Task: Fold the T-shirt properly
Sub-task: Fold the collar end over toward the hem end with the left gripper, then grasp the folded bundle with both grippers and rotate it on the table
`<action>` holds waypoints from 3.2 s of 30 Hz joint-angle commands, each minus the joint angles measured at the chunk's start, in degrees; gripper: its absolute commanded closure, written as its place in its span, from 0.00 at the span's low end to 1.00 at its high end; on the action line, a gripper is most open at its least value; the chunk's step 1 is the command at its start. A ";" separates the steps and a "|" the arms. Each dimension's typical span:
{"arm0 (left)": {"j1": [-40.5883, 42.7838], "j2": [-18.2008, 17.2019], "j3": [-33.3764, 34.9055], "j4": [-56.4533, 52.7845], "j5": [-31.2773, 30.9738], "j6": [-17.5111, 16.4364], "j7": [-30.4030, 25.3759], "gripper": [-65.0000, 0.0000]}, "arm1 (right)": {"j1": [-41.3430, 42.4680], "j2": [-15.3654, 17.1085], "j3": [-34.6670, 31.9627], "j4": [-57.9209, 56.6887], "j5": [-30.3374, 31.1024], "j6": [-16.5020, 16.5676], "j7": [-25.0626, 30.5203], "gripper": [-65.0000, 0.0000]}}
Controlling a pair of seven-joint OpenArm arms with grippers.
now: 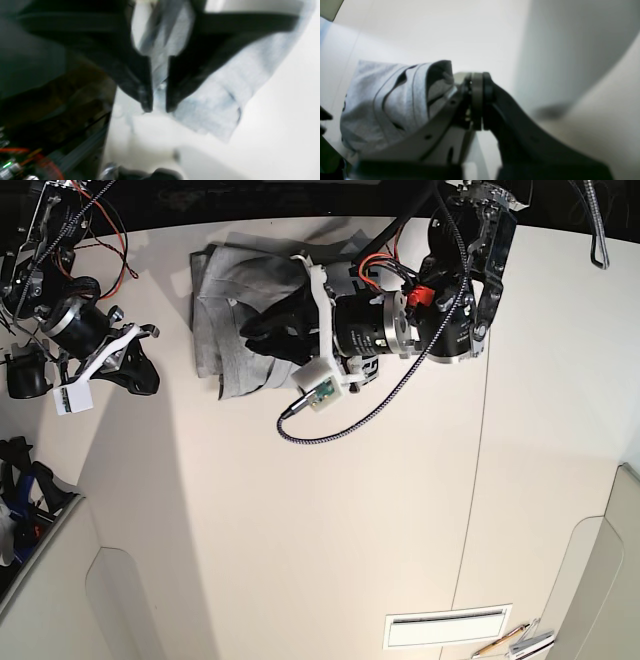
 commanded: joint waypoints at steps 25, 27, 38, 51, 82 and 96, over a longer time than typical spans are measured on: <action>-1.22 0.13 -8.11 0.63 13.73 -0.30 -4.39 1.00 | -11.04 -2.36 0.37 1.31 9.57 1.09 -1.09 1.00; -1.62 0.13 -8.11 0.63 15.82 -0.30 -5.31 1.00 | -12.04 -2.34 0.39 1.40 9.90 1.11 -1.11 1.00; -4.76 0.13 -8.11 -8.11 18.69 -0.30 -6.49 1.00 | -16.37 -2.36 0.37 1.40 11.34 1.31 -3.65 1.00; -6.60 0.11 -8.11 -11.15 20.90 -0.30 -5.97 1.00 | -17.59 -2.34 -3.10 1.33 8.81 1.31 -0.74 1.00; -3.39 -5.79 -8.11 -8.46 19.47 4.59 1.84 1.00 | 0.48 -2.36 -6.67 -13.05 2.91 1.29 3.04 1.00; 2.51 -7.37 -8.50 -0.42 19.52 6.08 2.71 1.00 | 3.19 -2.34 -12.31 -14.08 -0.98 1.27 6.10 1.00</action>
